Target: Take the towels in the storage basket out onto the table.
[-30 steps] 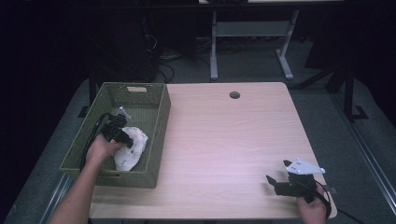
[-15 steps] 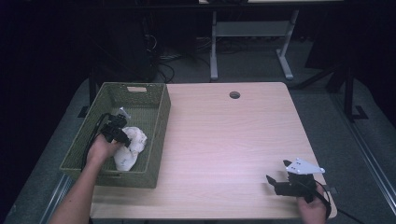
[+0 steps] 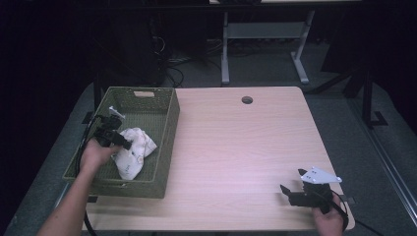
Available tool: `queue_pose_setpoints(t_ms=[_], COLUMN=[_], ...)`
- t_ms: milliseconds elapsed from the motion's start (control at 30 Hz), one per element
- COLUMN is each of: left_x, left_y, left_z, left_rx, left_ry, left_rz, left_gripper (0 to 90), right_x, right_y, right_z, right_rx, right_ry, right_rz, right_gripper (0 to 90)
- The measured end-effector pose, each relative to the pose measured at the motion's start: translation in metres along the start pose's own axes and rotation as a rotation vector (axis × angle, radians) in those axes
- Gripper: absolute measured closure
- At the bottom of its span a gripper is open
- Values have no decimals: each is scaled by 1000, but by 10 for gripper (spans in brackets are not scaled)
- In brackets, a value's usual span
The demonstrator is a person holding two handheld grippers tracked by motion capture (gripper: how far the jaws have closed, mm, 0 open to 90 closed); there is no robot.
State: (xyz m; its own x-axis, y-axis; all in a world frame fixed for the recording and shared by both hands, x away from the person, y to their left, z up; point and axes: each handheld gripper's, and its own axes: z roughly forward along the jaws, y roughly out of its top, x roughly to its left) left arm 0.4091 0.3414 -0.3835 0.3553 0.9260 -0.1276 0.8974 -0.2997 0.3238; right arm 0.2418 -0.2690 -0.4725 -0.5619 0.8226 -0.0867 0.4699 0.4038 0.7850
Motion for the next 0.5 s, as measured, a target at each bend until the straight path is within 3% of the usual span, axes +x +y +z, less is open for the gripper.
queue_pose_setpoints(t_ms=[100,233,333,500], left_x=[2,4,5,5], left_y=[-5,-8,-11,-15], left_z=[-16,-34,-45,-57], left_rx=[-71,-120,-169,-201], left_ry=[-58,-96,-158,-202], left_rz=[-19,-15,-20,-13], left_gripper=[762,763,762,762], right_x=[0,0,0,0], right_y=[0,0,0,-1], right_z=[-1,-1,-1,0], right_rx=[0,1,-1,7], right_ry=[-1,-3,-16,-12], right_rz=[-1,-1,2,9], right_gripper=[137,137,137,137])
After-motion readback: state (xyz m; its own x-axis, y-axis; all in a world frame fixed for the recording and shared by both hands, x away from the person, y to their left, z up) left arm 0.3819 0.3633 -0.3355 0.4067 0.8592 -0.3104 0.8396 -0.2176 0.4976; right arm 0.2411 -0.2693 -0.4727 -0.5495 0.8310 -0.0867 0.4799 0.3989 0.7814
